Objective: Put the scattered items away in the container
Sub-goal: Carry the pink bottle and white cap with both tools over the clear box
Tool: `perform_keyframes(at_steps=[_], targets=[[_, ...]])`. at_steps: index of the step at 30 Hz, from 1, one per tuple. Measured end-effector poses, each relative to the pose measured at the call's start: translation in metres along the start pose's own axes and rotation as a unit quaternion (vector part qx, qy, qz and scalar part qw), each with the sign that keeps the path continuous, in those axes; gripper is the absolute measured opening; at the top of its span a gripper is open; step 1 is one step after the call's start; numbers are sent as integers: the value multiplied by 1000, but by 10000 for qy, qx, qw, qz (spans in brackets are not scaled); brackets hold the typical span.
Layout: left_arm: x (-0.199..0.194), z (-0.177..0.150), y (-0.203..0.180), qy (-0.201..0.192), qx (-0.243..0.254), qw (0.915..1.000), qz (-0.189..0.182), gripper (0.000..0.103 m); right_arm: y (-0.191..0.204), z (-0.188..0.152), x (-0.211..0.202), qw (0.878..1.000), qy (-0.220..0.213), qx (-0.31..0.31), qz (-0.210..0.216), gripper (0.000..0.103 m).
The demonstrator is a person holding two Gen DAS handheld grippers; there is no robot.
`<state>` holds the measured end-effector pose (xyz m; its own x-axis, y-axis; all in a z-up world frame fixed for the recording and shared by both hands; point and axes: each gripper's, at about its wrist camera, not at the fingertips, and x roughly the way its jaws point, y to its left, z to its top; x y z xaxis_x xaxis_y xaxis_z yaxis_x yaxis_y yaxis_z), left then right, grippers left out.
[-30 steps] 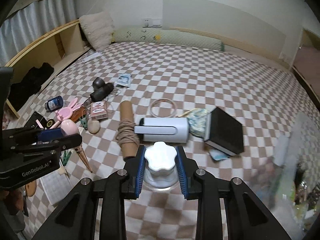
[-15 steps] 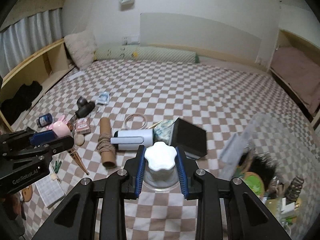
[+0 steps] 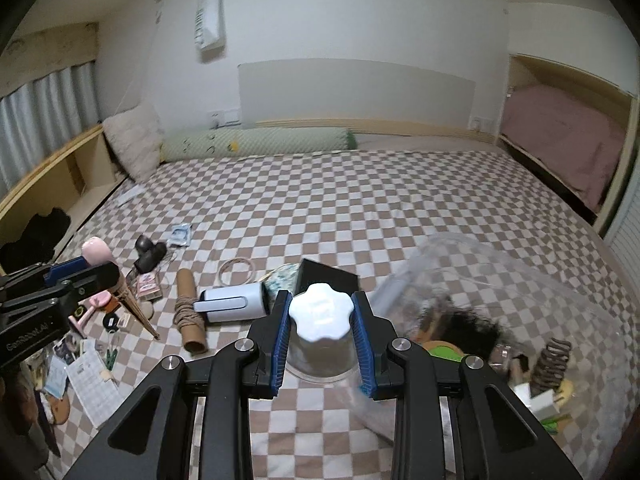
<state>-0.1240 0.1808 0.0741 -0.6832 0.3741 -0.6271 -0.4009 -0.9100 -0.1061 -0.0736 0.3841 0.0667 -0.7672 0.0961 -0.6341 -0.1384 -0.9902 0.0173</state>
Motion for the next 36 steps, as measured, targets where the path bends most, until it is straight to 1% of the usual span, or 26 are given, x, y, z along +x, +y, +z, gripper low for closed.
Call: perform_keyframes(at_steps=[7,10,14,16,20,24,32,36], targets=[[-8,10,-38,-245,213,9990,-292,37,-38,0,-28,9990,-224,299,-247,30],[-9,14,-55,-327,294,9980,-455,37,-59,-3,-37,9977,-307,424,-433,30],[-10,20,-76,-432,351,9961,-688,37,-87,-9,-45,9953,-331,681,-601,30],[-11,24,-84,-497,385,9953,-730,37,-103,-12,-49,9937,-341,819,-689,30],[-10,31,-98,-567,351,9933,-948,37,-132,-18,-55,9897,-338,1122,-818,30],[-6,37,-113,-595,368,9910,-1145,37,-146,-28,-43,9880,-70,1279,-867,30],[14,38,-150,-493,489,9856,-1540,37,-173,-47,-15,9817,507,1565,-956,30],[28,34,-172,-365,619,9836,-1653,37,-171,-57,0,9801,847,1550,-906,30]])
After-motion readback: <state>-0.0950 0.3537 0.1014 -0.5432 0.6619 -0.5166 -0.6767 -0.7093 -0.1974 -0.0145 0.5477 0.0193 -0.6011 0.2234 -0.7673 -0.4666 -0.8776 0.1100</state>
